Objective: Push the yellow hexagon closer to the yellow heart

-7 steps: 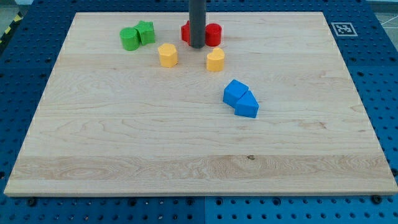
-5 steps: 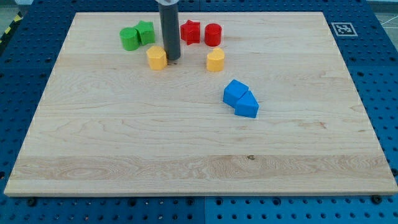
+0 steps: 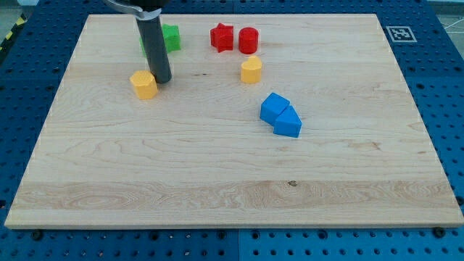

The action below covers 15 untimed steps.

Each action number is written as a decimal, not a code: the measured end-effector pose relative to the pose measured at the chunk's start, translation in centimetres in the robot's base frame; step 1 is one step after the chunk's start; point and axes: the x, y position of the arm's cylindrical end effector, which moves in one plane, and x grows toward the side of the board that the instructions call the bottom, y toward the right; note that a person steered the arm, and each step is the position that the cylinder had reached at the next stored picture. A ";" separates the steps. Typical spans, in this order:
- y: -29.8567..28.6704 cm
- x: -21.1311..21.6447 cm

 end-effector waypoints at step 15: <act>-1.6 1.1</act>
